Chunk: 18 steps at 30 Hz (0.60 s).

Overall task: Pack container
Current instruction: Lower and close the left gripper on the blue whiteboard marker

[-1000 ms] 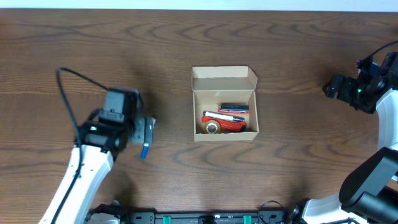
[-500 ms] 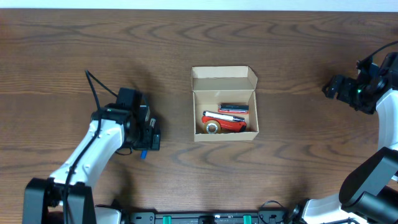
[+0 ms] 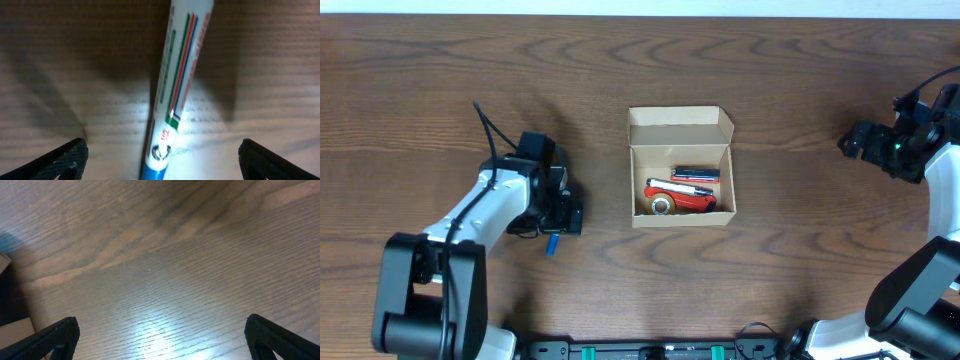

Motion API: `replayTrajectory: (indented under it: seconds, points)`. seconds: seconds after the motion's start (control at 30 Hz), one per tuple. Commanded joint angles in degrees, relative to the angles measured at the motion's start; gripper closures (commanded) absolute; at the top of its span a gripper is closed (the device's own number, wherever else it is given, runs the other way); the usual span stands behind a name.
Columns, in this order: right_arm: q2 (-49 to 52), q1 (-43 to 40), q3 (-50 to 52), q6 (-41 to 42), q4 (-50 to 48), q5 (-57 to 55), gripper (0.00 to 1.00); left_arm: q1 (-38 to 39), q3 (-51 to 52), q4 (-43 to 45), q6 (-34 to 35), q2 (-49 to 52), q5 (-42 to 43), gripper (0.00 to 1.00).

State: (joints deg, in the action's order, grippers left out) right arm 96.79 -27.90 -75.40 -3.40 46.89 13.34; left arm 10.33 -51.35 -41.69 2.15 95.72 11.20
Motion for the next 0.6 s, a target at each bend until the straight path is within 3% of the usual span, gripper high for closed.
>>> replayTrajectory:
  seconds: [0.0,0.57]
  points:
    - [-0.13,-0.13,0.13,-0.52,0.2,0.63,0.01,-0.31,-0.96,0.42,-1.42,0.5,-1.33,0.05]
    - [-0.13,-0.13,0.13,-0.52,0.22,0.66,0.01,-0.28,-0.92,1.44,-1.81,0.59,-4.33,0.05]
